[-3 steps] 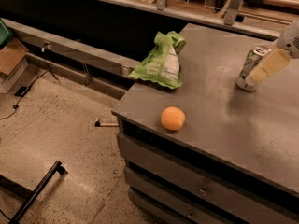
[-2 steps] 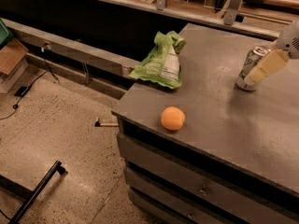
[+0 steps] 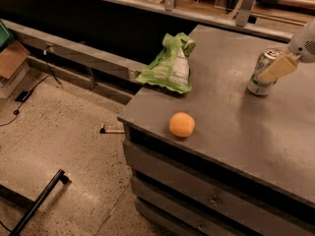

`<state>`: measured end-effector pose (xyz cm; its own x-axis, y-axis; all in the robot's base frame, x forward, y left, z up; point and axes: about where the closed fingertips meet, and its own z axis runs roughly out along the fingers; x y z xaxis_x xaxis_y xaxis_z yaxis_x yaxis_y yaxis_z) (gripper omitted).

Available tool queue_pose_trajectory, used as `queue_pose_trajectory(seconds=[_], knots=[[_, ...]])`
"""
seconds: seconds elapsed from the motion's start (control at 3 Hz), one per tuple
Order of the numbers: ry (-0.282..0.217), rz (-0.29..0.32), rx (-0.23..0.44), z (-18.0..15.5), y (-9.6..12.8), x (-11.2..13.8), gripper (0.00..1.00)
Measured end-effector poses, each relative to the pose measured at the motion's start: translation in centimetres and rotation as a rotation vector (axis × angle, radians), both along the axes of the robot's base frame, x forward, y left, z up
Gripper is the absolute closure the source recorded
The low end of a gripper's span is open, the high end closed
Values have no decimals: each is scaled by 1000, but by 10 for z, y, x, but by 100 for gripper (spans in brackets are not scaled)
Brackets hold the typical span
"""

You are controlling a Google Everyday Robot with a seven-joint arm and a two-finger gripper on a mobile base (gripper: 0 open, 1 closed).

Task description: Move 7up can near green rice chip bag

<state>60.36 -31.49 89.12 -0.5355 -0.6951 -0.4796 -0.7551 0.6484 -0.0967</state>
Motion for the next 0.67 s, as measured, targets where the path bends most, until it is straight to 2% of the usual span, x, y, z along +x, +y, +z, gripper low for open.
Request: queue_pose_trajectory(seconds=[0.33, 0.67], knots=[[3, 5, 5, -1, 2, 1, 83], [6, 32, 26, 3, 12, -2, 100]])
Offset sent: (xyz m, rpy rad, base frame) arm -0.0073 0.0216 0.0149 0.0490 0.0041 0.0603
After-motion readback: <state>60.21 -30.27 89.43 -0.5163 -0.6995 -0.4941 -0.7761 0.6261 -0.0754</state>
